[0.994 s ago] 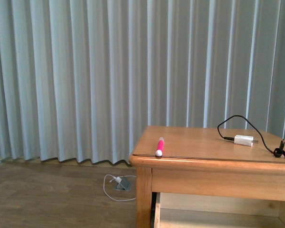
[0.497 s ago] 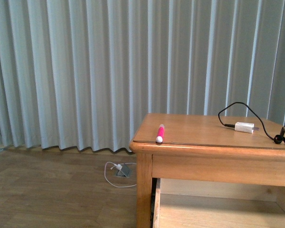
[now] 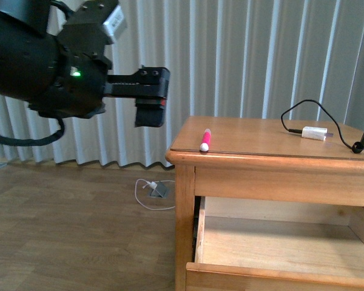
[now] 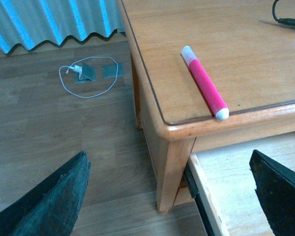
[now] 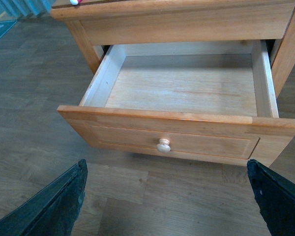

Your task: Place pink marker in drawer with both arms

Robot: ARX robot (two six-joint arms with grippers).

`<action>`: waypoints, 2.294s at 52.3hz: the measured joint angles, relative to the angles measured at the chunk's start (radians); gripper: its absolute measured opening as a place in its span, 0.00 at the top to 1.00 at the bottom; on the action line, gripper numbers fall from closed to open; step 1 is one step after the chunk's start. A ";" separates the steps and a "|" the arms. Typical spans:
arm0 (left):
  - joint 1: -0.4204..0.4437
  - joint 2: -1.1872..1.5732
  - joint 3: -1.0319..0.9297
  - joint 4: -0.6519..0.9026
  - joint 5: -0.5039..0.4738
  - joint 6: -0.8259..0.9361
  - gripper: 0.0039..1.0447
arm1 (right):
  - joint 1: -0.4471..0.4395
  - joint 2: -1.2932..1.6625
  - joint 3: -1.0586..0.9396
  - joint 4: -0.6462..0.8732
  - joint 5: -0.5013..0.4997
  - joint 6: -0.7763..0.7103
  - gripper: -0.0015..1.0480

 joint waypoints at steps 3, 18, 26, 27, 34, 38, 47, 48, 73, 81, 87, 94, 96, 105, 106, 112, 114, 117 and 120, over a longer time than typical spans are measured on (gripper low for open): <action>-0.010 0.062 0.071 -0.020 0.003 -0.006 0.05 | 0.000 0.000 0.000 0.000 0.000 0.000 0.08; -0.048 0.298 0.375 -0.117 0.040 -0.034 0.05 | 0.000 0.000 0.000 0.000 0.000 0.000 0.08; -0.063 0.401 0.500 -0.177 0.027 -0.034 0.05 | 0.000 0.000 0.000 0.000 0.000 0.000 0.08; -0.064 0.411 0.511 -0.182 0.027 -0.034 0.05 | 0.000 0.000 0.000 0.000 0.000 0.000 0.08; -0.077 0.500 0.606 -0.224 0.027 -0.034 0.05 | 0.000 0.000 0.000 0.000 0.000 0.000 0.08; -0.080 0.530 0.640 -0.238 0.027 -0.034 0.05 | 0.000 0.000 0.000 0.000 0.000 0.000 0.08; -0.089 0.577 0.700 -0.261 0.022 -0.032 0.05 | 0.000 0.000 0.000 0.000 0.000 0.000 0.08; -0.089 0.580 0.705 -0.265 0.022 -0.030 0.05 | 0.000 0.000 0.000 0.000 0.000 0.000 0.08; -0.097 0.632 0.792 -0.317 0.019 -0.006 0.05 | 0.000 0.000 0.000 0.000 0.000 0.000 0.08; -0.098 0.632 0.794 -0.331 0.019 0.016 0.11 | 0.000 0.000 0.000 0.000 0.000 0.000 0.08; -0.098 0.632 0.794 -0.333 0.018 0.020 0.28 | 0.000 0.000 0.000 0.000 0.000 0.000 0.08; -0.098 0.632 0.794 -0.337 0.008 0.026 0.47 | 0.000 0.000 0.000 0.000 0.000 0.000 0.08; -0.098 0.632 0.794 -0.337 0.002 0.026 0.54 | 0.000 0.000 0.000 0.000 0.000 0.000 0.08; -0.094 0.632 0.790 -0.329 -0.002 0.027 0.78 | 0.000 0.000 0.000 0.000 0.000 0.000 0.08; -0.093 0.631 0.785 -0.323 0.003 0.027 0.82 | 0.000 0.000 0.000 0.000 0.000 0.000 0.08; -0.084 0.600 0.725 -0.268 0.057 0.032 0.86 | 0.000 0.000 0.000 0.000 0.000 0.000 0.08; -0.080 0.584 0.692 -0.239 0.095 0.039 0.86 | 0.000 0.000 0.000 0.000 0.000 0.000 0.08; -0.075 0.549 0.621 -0.183 0.174 0.060 0.86 | 0.000 0.000 0.000 0.000 0.000 0.000 0.08; -0.072 0.515 0.558 -0.140 0.243 0.081 0.86 | 0.000 0.000 0.000 0.000 0.000 0.000 0.08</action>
